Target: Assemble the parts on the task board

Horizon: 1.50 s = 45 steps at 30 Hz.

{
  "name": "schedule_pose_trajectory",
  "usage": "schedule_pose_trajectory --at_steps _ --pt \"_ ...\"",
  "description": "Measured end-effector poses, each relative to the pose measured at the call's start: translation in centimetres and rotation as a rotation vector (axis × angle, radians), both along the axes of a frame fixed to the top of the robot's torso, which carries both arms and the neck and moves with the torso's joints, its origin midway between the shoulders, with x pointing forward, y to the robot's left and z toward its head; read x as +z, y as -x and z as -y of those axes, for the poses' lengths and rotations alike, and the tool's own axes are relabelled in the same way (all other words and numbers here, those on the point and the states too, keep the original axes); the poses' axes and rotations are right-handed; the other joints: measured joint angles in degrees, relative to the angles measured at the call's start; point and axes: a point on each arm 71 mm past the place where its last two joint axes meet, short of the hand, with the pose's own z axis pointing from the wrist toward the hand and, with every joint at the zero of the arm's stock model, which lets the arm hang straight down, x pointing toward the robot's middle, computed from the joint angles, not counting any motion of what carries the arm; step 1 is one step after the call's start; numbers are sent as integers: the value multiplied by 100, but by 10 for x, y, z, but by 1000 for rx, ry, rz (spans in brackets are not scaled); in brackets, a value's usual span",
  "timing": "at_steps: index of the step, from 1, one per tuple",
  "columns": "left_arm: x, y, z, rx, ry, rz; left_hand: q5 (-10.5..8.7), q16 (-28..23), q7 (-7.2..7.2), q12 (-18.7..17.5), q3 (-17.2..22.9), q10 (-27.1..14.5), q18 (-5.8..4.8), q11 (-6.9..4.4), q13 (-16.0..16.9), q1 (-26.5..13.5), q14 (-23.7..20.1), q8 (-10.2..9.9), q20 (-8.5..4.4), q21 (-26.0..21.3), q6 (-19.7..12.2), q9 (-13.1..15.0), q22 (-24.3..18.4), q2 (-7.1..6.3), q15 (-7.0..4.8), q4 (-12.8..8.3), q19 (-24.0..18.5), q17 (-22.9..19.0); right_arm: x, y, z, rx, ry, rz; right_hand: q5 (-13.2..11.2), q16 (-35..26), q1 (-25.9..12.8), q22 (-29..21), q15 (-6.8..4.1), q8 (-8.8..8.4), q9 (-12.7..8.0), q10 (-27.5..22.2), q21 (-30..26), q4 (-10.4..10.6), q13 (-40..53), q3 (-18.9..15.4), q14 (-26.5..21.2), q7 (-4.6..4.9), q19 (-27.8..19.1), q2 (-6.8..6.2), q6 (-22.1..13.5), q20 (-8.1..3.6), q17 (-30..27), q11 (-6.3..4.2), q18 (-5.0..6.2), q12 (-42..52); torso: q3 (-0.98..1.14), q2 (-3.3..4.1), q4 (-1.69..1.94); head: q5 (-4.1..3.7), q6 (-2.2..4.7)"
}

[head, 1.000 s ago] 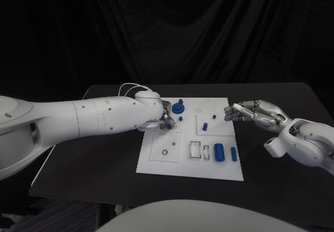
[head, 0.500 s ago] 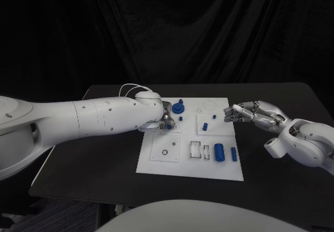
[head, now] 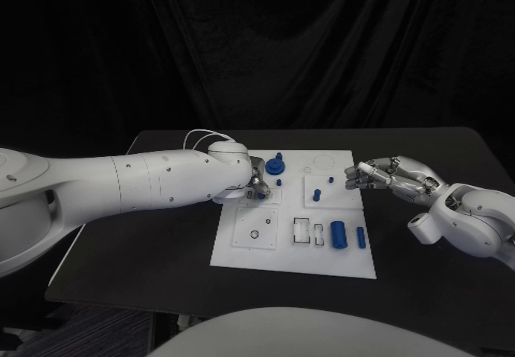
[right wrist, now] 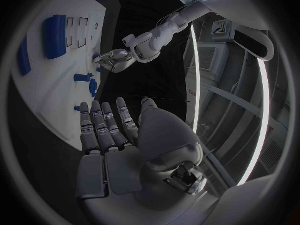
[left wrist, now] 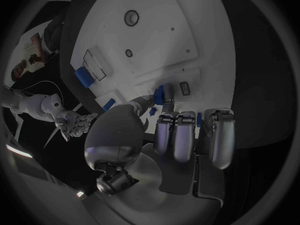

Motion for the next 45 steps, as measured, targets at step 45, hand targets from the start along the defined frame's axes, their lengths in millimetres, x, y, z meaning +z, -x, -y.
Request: schedule_pose_trajectory --at_steps 45 --pt "-2 -2 -12 40 68 67 135 0 1 0 182 0 -1 0 0 -27 -21 -24 0 -39 42 135 -2 19 -21 -148 0 0 -4 3 4 -1 4 -16 -1 21 0 -21 0 21 0 0 0 0 -10 0 0 0 0 0 0 0 -5 0 0 22 -9 -12 -4 36 1"
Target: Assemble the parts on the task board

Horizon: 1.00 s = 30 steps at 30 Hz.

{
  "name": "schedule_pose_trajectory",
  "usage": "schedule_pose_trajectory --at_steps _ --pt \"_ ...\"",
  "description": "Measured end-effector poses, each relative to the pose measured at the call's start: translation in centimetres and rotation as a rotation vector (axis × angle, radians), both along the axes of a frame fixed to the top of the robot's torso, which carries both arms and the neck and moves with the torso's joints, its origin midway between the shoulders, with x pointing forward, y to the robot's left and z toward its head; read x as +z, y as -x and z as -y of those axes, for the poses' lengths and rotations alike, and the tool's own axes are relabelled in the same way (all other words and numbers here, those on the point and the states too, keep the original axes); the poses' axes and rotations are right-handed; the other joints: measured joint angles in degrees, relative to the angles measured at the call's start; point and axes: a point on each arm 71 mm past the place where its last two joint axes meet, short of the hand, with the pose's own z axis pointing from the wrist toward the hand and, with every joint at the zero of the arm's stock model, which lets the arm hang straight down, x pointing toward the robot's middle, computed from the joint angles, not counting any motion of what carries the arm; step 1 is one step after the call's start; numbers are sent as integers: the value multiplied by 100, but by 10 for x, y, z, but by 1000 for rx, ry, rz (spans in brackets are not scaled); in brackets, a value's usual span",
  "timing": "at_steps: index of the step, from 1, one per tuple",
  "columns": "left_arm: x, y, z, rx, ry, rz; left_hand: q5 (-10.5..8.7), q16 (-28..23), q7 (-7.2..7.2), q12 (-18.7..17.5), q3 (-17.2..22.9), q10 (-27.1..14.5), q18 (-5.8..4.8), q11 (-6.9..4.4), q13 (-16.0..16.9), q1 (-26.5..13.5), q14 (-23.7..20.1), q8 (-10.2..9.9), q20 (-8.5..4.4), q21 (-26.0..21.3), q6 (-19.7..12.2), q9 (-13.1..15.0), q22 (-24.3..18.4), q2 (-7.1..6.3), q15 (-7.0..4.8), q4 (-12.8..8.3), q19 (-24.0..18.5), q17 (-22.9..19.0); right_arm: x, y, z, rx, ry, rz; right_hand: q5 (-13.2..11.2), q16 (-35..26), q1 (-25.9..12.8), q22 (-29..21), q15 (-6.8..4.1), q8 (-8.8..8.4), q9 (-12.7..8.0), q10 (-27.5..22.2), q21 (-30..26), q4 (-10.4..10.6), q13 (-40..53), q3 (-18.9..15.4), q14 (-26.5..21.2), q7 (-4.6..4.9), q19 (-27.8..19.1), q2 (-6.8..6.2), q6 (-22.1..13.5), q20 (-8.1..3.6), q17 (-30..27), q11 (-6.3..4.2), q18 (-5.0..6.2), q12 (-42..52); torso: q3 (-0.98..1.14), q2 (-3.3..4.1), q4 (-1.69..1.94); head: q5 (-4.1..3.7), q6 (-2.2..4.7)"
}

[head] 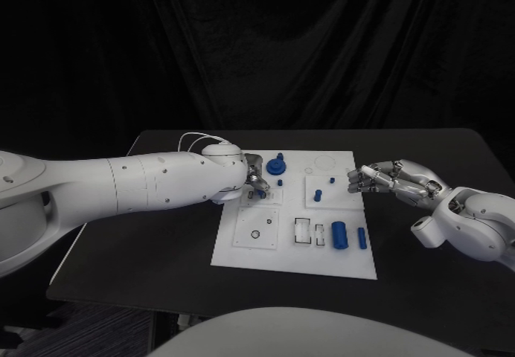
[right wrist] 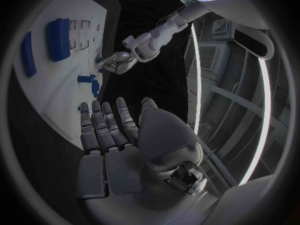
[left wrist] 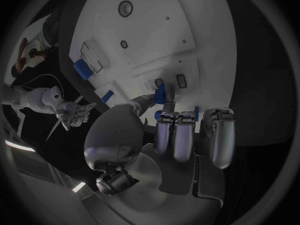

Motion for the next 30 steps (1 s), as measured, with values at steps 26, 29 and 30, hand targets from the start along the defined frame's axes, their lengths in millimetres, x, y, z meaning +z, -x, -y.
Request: schedule_pose_trajectory --at_steps 26,29,30 --pt "-8 3 4 4 22 7 -67 0 4 0 6 1 -1 1 0 -46 0 -19 0 -22 50 64 0 44 0 40 0 0 0 0 2 -2 1 -2 -1 19 0 1 0 0 0 0 0 16 -6 16 0 0 0 0 0 0 1 0 0 0 12 12 -3 -5 0" --pt "-8 3 4 5 26 10 -67 0 4 0 6 1 0 1 0 -55 0 -30 0 -22 50 64 0 53 0 40 0 0 0 0 2 -2 2 -3 -1 24 0 1 0 0 0 0 0 16 -6 16 0 0 0 0 0 0 1 0 0 0 12 12 1 -10 0" --pt "-9 3 4 5 27 11 -67 0 4 0 7 1 0 1 0 -78 0 -35 0 -22 50 64 -1 51 0 41 0 0 0 0 2 -2 2 -3 -1 24 0 1 0 0 0 0 0 16 -6 16 0 0 0 0 0 0 1 0 0 0 12 12 1 -10 0"
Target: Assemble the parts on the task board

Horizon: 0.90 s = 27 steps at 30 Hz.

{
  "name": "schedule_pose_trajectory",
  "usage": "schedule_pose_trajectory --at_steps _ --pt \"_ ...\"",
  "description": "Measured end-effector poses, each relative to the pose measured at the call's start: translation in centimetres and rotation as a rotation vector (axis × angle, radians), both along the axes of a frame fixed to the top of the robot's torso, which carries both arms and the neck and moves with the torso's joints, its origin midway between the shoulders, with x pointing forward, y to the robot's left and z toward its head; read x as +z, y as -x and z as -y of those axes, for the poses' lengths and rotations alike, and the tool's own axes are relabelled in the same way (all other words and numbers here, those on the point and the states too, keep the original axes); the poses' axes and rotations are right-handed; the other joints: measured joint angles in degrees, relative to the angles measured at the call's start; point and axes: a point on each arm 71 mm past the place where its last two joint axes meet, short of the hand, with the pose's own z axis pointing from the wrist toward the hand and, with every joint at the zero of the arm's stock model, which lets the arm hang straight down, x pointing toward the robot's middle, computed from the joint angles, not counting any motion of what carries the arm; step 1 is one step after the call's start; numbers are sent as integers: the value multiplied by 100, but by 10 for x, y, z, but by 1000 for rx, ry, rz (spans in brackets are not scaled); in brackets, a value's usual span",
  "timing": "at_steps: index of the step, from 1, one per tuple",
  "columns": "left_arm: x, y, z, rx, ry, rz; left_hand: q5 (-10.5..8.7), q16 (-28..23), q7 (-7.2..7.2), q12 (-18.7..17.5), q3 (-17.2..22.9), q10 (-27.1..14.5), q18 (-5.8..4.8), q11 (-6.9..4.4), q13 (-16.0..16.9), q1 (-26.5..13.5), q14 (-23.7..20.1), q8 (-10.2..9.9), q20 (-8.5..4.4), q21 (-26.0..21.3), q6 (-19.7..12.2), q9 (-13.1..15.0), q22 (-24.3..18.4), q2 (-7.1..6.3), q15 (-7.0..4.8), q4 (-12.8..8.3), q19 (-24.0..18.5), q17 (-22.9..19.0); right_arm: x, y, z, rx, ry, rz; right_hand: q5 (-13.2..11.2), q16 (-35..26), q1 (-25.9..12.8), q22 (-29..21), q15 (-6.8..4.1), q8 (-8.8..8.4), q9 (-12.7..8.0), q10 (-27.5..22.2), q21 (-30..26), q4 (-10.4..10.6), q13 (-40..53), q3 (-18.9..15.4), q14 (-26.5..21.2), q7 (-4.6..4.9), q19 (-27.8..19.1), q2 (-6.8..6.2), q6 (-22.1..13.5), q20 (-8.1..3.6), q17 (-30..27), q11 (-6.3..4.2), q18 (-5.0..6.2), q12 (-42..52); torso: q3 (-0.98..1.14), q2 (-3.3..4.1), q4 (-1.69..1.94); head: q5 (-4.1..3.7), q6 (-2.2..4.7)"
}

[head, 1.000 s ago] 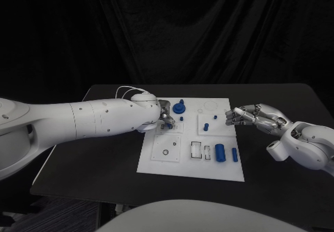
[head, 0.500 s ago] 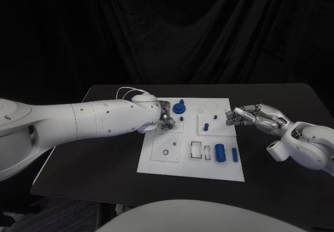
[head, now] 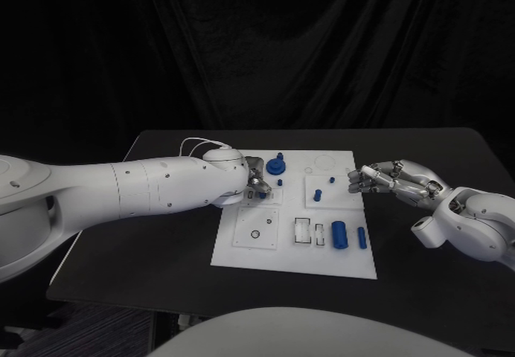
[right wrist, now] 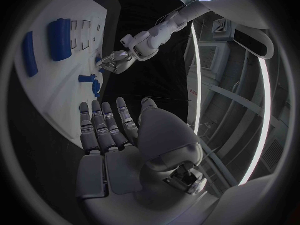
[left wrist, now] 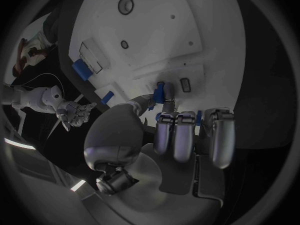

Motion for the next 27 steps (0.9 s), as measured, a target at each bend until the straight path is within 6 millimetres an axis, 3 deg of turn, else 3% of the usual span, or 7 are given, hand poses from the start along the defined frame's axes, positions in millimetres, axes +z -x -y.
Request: schedule_pose_trajectory --at_steps 12,15,19,20,27 --pt "-1 1 -2 5 8 6 -28 0 -1 0 15 7 0 7 0 -28 0 1 0 -25 1 3 0 -7 0 15 0 0 -1 0 0 6 2 -9 0 -1 0 -6 0 23 0 0 0 0 -5 0 0 0 0 0 0 0 1 0 0 23 -3 0 -6 27 0" --pt "-1 1 -3 6 7 5 -97 0 -11 0 -77 7 0 7 0 -110 0 -13 -21 -49 10 3 0 -66 0 108 -21 0 -1 0 0 6 3 -12 0 -1 0 -8 0 23 0 0 0 0 -5 0 0 0 0 0 0 0 1 0 0 23 -3 0 -5 25 0" --pt "-1 0 -6 11 4 5 -347 0 -40 0 -307 7 8 7 0 -277 0 -97 -21 -78 -42 3 0 -104 0 282 -21 0 -1 0 0 7 5 -15 0 -1 0 -7 0 23 0 0 0 0 -5 0 0 0 0 0 0 0 1 0 0 23 -3 0 -4 21 0" --pt "-2 0 -7 12 3 4 -414 0 -49 0 -363 7 90 8 0 -325 0 -117 -21 -89 -50 3 0 -101 0 325 -21 0 -1 0 0 8 5 -16 0 -1 0 -7 0 23 0 0 0 0 -7 0 0 0 0 0 0 0 1 0 0 23 -3 0 -4 21 0" --pt "-1 1 -8 14 1 3 -1039 0 -27 0 -893 7 93 8 0 -627 0 -242 0 -112 -8 6 0 -147 0 790 -42 0 -2 0 0 10 8 -21 0 22 0 -7 -17 47 5 0 0 0 -10 0 -17 0 0 0 0 0 1 0 0 49 -4 -2 -4 50 1"
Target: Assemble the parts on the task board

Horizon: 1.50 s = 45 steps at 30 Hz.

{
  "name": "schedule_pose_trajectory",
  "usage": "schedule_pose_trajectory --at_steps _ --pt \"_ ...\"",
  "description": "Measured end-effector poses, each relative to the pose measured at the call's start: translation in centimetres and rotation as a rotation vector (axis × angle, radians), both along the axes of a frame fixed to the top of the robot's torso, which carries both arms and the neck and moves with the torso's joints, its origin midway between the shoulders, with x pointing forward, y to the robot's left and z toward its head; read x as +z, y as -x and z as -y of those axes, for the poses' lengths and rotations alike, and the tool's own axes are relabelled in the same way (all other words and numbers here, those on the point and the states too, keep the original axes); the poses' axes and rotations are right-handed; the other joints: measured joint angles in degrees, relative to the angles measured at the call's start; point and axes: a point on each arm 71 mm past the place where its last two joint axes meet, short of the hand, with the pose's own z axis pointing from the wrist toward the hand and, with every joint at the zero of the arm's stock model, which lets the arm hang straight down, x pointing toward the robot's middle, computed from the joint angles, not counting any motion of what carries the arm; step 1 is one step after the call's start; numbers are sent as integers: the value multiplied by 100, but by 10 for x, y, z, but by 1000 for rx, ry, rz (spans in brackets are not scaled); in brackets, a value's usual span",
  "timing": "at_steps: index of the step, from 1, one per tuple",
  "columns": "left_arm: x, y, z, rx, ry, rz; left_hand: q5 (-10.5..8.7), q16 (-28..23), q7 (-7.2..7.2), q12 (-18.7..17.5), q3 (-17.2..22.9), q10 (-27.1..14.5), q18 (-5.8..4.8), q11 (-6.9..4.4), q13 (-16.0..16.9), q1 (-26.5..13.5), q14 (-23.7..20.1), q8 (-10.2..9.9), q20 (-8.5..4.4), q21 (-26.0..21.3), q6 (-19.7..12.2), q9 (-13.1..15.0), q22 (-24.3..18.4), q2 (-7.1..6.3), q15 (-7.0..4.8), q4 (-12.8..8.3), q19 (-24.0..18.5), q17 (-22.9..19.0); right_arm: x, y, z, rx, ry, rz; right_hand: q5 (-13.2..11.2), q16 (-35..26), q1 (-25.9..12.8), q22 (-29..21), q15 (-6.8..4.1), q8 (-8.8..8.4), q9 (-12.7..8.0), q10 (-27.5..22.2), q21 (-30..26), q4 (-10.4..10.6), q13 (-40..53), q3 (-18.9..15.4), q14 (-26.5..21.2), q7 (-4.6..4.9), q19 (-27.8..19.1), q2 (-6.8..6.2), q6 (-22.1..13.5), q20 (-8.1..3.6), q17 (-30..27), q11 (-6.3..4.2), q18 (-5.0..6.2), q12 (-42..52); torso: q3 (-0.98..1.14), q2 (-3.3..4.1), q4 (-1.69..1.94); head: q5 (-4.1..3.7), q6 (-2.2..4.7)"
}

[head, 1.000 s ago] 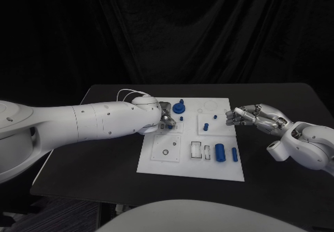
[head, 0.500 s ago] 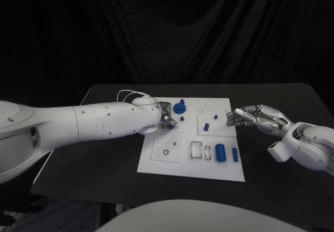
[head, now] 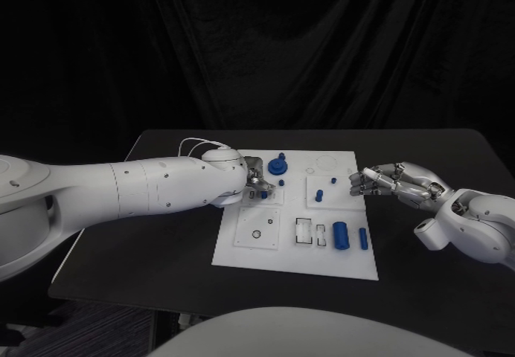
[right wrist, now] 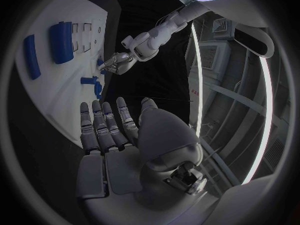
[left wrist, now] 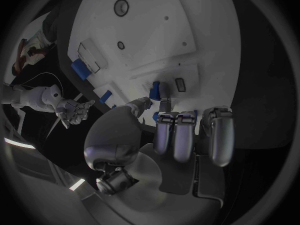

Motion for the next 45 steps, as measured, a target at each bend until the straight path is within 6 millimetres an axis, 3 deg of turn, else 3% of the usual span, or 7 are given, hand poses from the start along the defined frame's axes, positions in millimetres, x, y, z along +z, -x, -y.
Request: schedule_pose_trajectory --at_steps 9,24,28,29,32,42,45 --pt "0 0 -1 0 -1 -2 -411 0 37 0 -548 0 0 0 0 -103 0 -114 0 -29 43 40 0 74 0 495 0 0 -1 0 0 3 3 -6 0 0 0 0 -1 0 0 22 0 0 0 0 -1 0 0 0 0 0 0 -22 0 -1 -5 2 0 2 0" --pt "-1 5 -7 11 16 10 -487 0 9 0 -1014 0 -2 0 0 -298 0 -130 0 -29 173 172 5 224 0 511 0 0 -1 0 1 5 6 -15 23 41 0 1 -1 26 6 34 0 0 -5 0 -1 0 42 0 0 0 0 -34 0 34 -2 4 -3 15 0" --pt "-3 9 -10 20 38 28 -453 0 -10 0 -1268 0 -2 0 0 -123 0 139 -22 -29 13 773 4 332 0 522 23 0 -1 1 2 3 8 -16 23 45 0 1 -1 26 6 43 0 0 -10 0 -1 0 42 0 0 0 0 -43 0 34 -2 5 -3 4 0" --pt "-3 10 -11 23 45 34 -453 0 -10 0 -1399 0 -2 0 0 -44 0 315 -22 -27 -144 1123 4 386 0 525 23 0 -1 1 2 3 8 -16 23 45 0 1 -1 26 6 43 0 0 -10 0 -1 0 42 0 0 0 0 -43 0 34 -2 5 -3 3 0" --pt "0 12 -12 28 70 60 -453 0 -21 0 -1514 0 -2 0 0 0 0 455 -22 -6 -249 1395 4 428 0 521 23 0 -1 1 3 1 9 -17 23 45 0 1 -1 26 11 42 0 0 -10 0 -1 0 42 0 0 0 0 -43 0 34 -2 4 -3 -2 0" --pt "30 4 -19 42 123 164 -481 0 -10 0 -1639 1 -3 0 0 21 0 500 -22 -6 -403 1601 3 449 0 520 23 0 -1 1 4 -1 12 -19 23 66 0 1 -1 53 10 42 23 0 -16 0 -1 0 63 0 0 -21 0 -42 0 57 -2 7 -3 -7 0" --pt "40 1 -21 41 132 190 -443 0 18 0 -1686 1 -2 0 0 58 0 500 -22 -6 -437 1632 3 555 0 520 23 0 -1 2 4 -2 13 -20 23 66 0 1 -1 53 10 42 23 0 -16 0 -1 0 63 0 0 -21 0 -42 0 57 1 9 -5 3 0"
